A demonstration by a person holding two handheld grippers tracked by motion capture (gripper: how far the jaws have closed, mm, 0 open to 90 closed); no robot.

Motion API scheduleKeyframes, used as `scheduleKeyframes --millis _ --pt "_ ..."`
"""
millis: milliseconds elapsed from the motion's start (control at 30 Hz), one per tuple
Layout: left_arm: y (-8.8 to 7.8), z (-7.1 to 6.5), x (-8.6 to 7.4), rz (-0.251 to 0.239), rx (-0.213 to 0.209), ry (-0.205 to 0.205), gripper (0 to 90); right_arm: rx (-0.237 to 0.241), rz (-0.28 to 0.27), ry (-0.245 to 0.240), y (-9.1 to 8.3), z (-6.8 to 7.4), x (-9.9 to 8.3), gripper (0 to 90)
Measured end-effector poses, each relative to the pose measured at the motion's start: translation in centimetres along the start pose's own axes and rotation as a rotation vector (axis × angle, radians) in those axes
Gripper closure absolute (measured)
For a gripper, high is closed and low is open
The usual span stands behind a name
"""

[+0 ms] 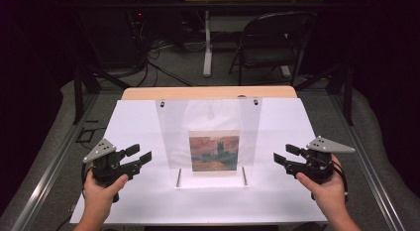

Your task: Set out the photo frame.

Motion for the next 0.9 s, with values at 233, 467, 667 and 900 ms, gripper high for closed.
scheduleKeyframes --millis 233,467,667,900 --pt "1.4 1.8 -2.6 0.019 0.048 -0.035 41.2 -0.033 0.019 0.013 1.3 0.6 -2.8 39.5" --pt "2.0 2.9 -4.1 0.033 0.104 -0.002 41.2 -0.079 0.049 -0.025 2.9 0.6 -4.9 39.5" --pt "2.4 3.6 -4.7 0.037 0.114 -0.004 41.2 -0.083 0.077 -0.017 3.8 0.4 -6.2 37.5" --pt "2.9 3.8 -5.4 0.06 0.102 -0.004 41.1 -0.08 0.111 -0.056 4.8 0.9 -6.9 35.2"
Point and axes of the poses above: each handheld gripper's, and its own axes: y roughly forward along the jaws, x roughly out of its top, z roughly to its left, the point moved 6 cm from there along y, roughly forward along the jaws, and after that the axes turned 10 degrees about -y, right-handed, at the moved point
